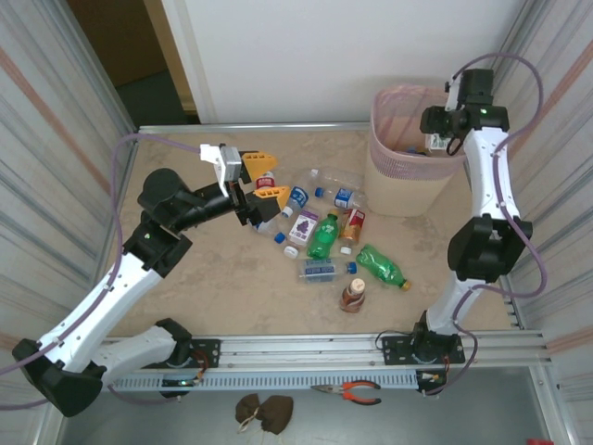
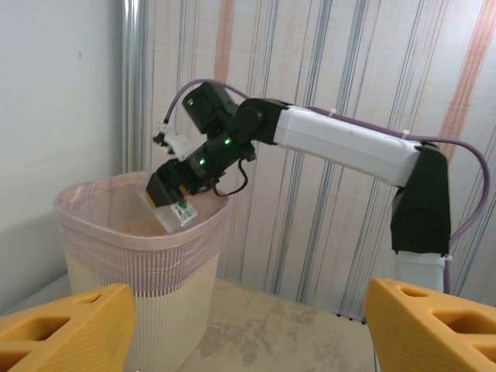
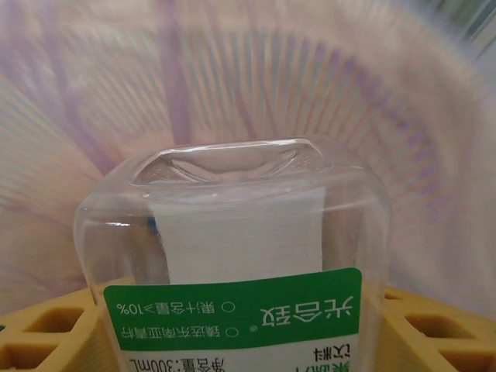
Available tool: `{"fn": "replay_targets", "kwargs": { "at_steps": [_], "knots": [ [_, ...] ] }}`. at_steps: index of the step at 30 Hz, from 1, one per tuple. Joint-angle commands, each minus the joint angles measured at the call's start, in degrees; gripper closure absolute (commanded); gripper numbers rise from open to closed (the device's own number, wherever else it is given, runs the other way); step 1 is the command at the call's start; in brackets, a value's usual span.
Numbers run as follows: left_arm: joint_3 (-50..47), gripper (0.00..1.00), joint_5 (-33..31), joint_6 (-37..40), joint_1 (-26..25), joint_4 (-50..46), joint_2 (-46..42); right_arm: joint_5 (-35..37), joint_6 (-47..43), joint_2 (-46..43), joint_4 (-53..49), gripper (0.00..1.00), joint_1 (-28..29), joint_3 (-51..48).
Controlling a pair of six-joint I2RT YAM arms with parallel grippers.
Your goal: Put the plastic bottles in the bin
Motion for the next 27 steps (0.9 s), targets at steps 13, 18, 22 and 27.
{"fn": "replay_targets", "kwargs": {
  "at_steps": [13, 18, 22, 27],
  "knots": [
    [-2.8, 0.23, -1.1, -3.4, 0.4, 4.0, -0.3, 4.5, 1.1, 10.2, -4.7, 0.46, 0.8, -0.7],
    [-2.5, 0.22, -1.1, -3.5, 0.5, 3.6, 0.0, 4.6, 1.5, 12.2, -4.9, 0.38, 0.9, -1.2],
    [-2.2, 0.23, -1.6, -3.4, 0.5, 2.6, 0.0, 4.8, 1.5, 12.2, -4.8, 0.31, 0.9, -1.2],
    [-2.6, 0.22, -1.6, -4.0, 0.6, 3.0, -0.3, 5.4, 1.3, 10.5, -4.8, 0.23, 1.3, -0.7]
  ]
}}
